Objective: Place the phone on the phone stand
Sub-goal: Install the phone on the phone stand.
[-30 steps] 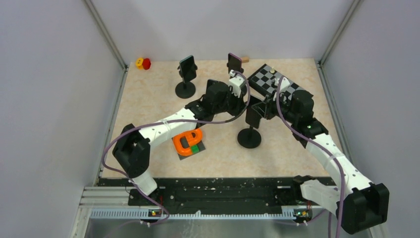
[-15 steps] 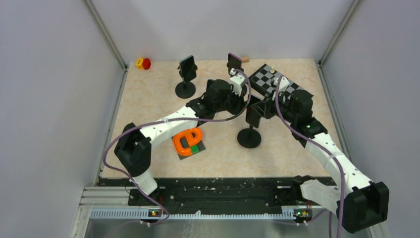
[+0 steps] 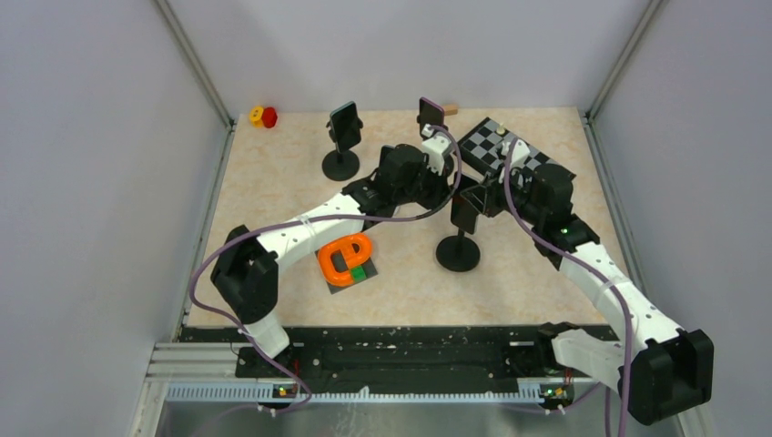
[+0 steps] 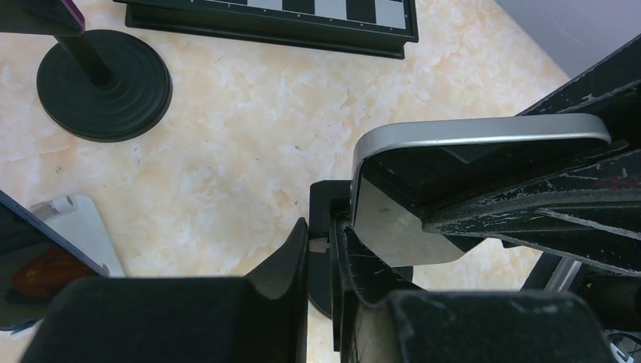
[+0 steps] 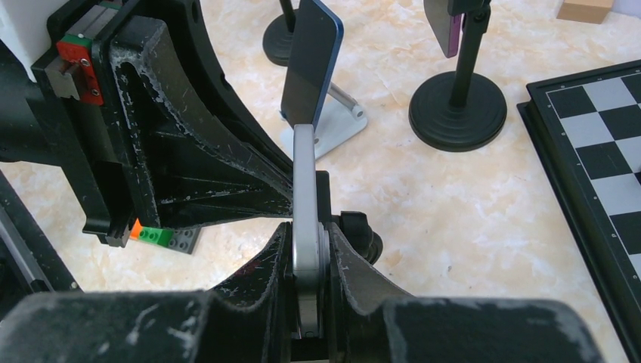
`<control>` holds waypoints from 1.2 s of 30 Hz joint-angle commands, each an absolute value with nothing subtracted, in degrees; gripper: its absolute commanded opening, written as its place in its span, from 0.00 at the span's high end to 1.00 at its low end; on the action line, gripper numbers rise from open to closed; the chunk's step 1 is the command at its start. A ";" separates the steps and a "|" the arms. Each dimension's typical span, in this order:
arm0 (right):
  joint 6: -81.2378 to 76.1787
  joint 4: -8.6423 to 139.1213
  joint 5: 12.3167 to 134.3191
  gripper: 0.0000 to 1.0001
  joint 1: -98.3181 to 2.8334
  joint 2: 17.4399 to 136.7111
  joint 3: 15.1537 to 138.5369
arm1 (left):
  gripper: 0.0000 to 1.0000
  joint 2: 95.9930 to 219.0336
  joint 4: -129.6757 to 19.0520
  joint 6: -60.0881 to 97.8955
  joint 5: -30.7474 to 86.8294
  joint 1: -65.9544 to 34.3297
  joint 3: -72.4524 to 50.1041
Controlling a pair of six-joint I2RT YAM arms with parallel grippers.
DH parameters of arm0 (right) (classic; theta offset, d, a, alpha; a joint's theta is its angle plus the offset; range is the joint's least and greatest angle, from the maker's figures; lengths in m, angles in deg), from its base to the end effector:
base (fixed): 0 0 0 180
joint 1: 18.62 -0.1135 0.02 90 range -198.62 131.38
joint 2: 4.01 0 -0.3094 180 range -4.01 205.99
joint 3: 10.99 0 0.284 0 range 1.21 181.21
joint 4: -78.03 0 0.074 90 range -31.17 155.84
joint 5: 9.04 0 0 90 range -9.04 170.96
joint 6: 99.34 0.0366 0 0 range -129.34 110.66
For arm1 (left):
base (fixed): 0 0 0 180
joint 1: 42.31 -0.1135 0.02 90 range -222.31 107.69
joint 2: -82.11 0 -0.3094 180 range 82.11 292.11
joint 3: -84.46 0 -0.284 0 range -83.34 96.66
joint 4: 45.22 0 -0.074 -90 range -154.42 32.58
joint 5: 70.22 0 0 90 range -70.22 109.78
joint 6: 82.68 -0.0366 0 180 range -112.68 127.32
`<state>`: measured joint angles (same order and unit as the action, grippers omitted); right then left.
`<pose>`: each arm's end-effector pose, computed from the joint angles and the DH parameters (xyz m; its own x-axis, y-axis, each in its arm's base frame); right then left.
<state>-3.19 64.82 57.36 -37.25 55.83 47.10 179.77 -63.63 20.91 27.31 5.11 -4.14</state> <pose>0.2344 0.0945 0.3446 -0.3138 -0.0022 -0.9495 -0.6292 0.7493 0.2063 0.2967 -0.3300 0.3431 -0.4650 0.1617 -0.8704 0.7215 0.6390 -0.2667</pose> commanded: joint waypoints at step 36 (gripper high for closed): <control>-5.15 81.79 46.43 1.00 -31.65 52.02 34.05 | 0.69 179.47 -65.83 23.58 45.85 13.91 -8.06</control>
